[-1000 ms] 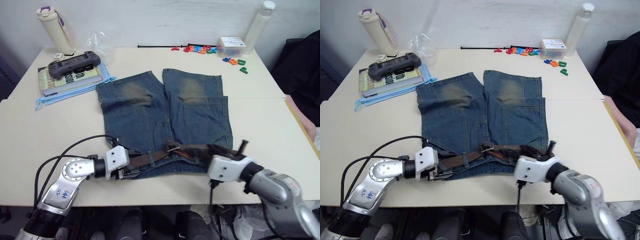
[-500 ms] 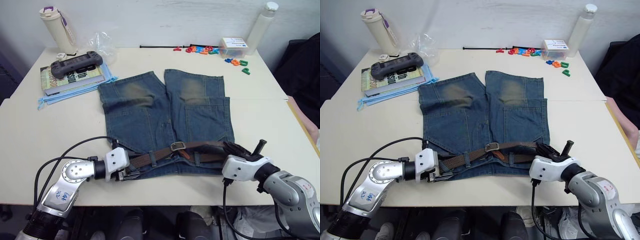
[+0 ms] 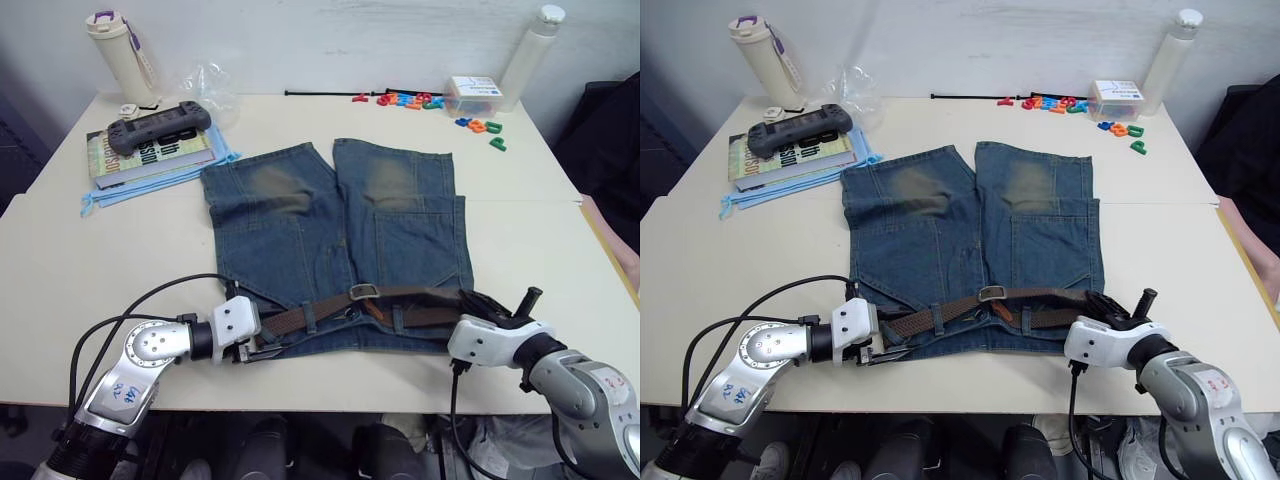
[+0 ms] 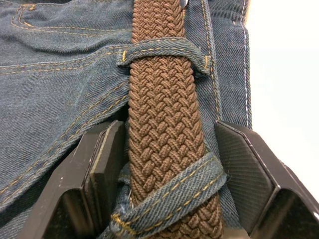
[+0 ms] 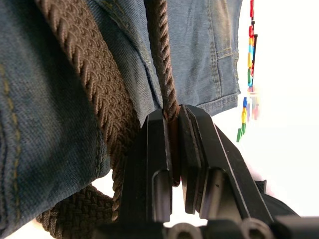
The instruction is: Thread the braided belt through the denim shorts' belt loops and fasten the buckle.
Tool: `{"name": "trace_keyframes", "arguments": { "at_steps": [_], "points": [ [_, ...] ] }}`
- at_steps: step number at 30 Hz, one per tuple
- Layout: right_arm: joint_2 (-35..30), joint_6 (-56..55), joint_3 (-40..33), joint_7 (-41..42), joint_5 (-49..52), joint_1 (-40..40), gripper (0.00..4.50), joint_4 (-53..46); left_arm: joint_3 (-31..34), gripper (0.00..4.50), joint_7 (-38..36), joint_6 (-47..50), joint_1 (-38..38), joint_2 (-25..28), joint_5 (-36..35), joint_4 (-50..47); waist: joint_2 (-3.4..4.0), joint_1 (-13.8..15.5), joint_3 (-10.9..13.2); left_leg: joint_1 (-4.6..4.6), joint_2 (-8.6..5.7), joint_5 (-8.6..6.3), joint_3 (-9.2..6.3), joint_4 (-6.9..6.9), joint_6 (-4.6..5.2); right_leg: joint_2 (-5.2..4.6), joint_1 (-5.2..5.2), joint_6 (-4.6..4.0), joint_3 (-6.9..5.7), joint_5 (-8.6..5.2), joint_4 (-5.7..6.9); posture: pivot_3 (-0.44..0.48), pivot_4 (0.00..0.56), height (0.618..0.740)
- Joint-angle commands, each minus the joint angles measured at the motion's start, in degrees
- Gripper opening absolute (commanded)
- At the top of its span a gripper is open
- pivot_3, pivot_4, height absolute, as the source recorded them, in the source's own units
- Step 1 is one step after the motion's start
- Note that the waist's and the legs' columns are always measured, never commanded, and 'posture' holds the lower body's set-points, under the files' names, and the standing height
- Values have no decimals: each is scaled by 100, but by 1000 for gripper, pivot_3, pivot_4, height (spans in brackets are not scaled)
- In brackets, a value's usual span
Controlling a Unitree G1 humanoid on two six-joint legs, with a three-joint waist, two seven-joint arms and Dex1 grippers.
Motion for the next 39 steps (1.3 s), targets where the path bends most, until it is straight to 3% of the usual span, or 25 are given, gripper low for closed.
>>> {"name": "trace_keyframes", "arguments": {
  "at_steps": [1,10,18,19,22,24,28,39],
  "points": [
    [35,400,-597,-193,-199,36,0,114,-71,3168,-1,246,256,222,358,300,0,15,0,0,0,0,0,0,0,0,0,0,0,0,-1,0,150,706],
    [303,-282,465,231,461,178,0,-369,164,3168,105,405,211,202,193,216,10,44,-6,2,2,0,0,-8,-2,6,-1,0,0,0,-6,0,150,706],
    [541,403,467,493,337,79,0,-511,460,3168,181,820,330,87,-131,-107,15,-66,-9,3,18,-1,-4,-8,-7,21,-2,-11,1,2,-5,0,150,706],
    [559,445,431,458,322,52,723,-505,517,3196,211,887,343,67,-201,-161,16,-69,-9,3,19,-1,-4,-9,-9,22,-3,-13,1,1,-5,0,150,706],
    [626,561,358,395,368,-2,1690,-512,627,3196,239,1004,389,49,-317,-280,15,-72,-8,0,22,0,-4,-11,-13,26,-7,-16,1,0,-5,0,150,706],
    [665,622,306,407,483,-27,2807,-536,687,3196,221,1022,440,51,-365,-343,15,-73,-8,1,27,0,-4,-11,-18,34,-7,-19,1,-1,-6,0,150,706],
    [720,790,157,751,1162,-110,4480,-796,763,3196,207,996,490,52,-439,-398,15,-74,-8,1,42,-3,-4,-11,-27,52,-7,-30,1,-2,-10,0,150,706],
    [471,1201,-278,1609,2962,-187,4480,-1428,1417,3196,-320,1047,605,398,-1061,-848,11,-74,-3,-3,58,-9,-4,-16,-40,68,-13,-50,-1,-9,-13,0,150,706]
  ]
}}
